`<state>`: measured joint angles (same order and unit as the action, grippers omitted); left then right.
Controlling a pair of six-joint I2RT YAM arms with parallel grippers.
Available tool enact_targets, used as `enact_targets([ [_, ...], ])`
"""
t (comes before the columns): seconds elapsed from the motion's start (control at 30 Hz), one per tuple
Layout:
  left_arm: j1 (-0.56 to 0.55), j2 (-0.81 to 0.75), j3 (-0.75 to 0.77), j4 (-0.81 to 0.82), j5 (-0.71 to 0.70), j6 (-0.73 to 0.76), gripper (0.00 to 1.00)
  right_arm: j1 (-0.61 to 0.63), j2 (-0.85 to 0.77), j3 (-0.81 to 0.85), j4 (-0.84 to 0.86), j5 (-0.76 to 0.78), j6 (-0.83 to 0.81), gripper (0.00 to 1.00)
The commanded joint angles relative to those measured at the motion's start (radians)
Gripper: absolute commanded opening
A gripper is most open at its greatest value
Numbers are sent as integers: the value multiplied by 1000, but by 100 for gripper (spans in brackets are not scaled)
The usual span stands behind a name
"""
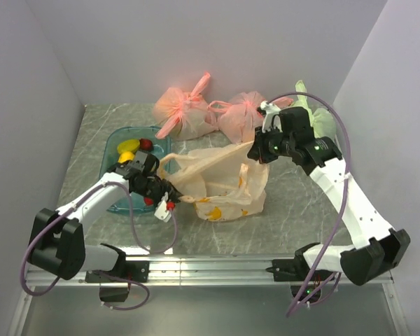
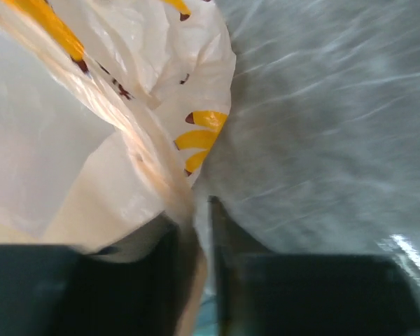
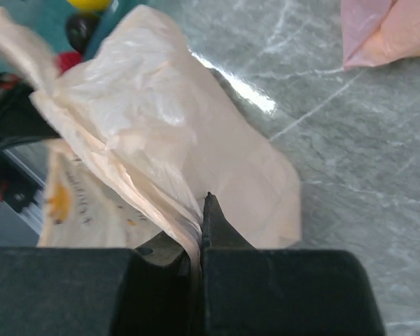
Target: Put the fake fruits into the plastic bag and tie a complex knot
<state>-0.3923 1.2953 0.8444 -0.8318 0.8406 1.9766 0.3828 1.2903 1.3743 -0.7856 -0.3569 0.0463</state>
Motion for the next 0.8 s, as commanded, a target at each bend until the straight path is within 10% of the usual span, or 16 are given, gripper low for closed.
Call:
enact_targets([
  [0.0,12,42,73,195,80,-109,34,-4,-23,-58,175,53,122,0],
  [0.07,12,53,119,267,104,-218,85,-4,-34,-87,215,67,147,0],
  [0.13,13,56,157,232,118,-278,99,-4,-39,-115,273,102,168,0],
  [0.3,39,-31,237,250,198,-760,99,10,-39,-195,403,180,205,0],
  [0.43,58,-137,248,513,-88,-1566,99,22,-60,-257,448,188,210,0],
  [0.63,139,-133,387,320,-504,-1956,99,21,-71,-261,468,147,187,0],
  [0.77,260,10,479,223,-526,-2019,99,13,-54,-233,447,98,165,0],
])
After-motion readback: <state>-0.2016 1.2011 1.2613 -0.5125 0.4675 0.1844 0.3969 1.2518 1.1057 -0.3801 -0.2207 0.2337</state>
